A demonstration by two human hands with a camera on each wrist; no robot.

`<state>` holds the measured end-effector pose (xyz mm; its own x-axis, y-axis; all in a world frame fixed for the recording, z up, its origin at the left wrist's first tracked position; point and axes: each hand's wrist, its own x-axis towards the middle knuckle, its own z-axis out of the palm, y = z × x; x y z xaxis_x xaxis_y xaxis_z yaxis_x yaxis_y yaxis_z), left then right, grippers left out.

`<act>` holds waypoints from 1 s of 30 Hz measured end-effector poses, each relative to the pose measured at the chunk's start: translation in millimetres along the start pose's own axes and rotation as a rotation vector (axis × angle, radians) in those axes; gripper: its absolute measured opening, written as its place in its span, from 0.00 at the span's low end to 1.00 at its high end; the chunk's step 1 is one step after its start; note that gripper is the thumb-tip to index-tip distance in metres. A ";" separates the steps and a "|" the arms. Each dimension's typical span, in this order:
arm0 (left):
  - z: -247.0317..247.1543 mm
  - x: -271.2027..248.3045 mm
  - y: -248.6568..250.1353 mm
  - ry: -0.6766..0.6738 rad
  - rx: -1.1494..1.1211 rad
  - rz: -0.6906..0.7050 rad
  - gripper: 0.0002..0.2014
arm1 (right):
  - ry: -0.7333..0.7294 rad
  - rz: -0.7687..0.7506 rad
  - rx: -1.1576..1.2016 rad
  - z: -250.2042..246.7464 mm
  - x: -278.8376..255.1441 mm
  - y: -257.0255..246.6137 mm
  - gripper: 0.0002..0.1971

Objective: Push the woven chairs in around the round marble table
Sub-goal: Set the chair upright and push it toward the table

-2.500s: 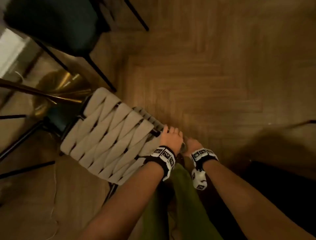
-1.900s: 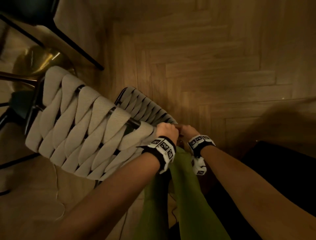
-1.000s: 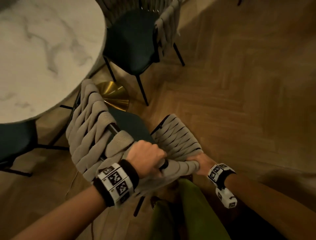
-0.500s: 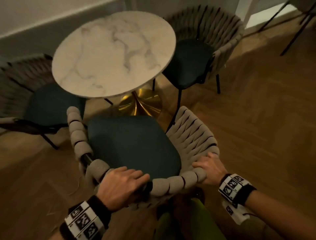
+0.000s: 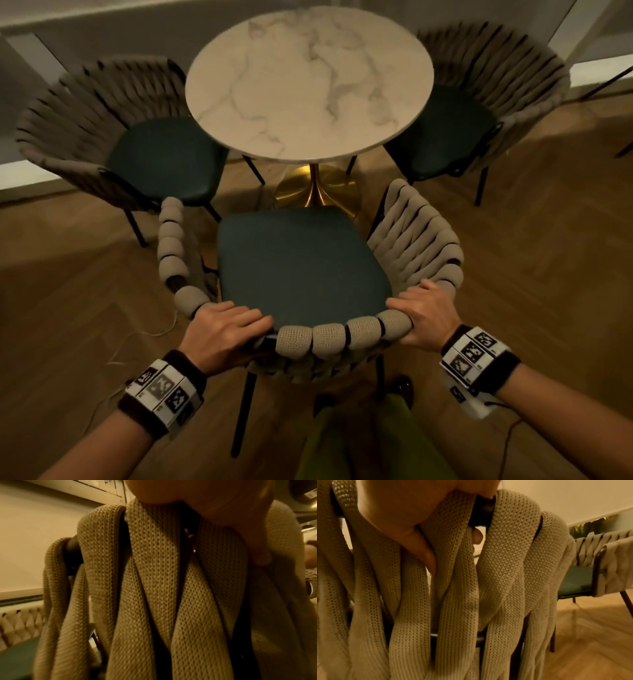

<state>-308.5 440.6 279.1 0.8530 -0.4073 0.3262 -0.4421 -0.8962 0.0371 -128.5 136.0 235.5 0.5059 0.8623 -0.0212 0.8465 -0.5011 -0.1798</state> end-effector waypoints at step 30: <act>133.9 -114.8 9.6 -0.696 -0.020 -0.307 0.34 | -0.491 0.034 -0.059 133.5 -26.1 -80.1 0.27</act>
<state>-373.5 455.2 115.5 0.9136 -0.1632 -0.3723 -0.1561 -0.9865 0.0492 -231.6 163.4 119.2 0.4080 0.7706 -0.4895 0.8458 -0.5209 -0.1152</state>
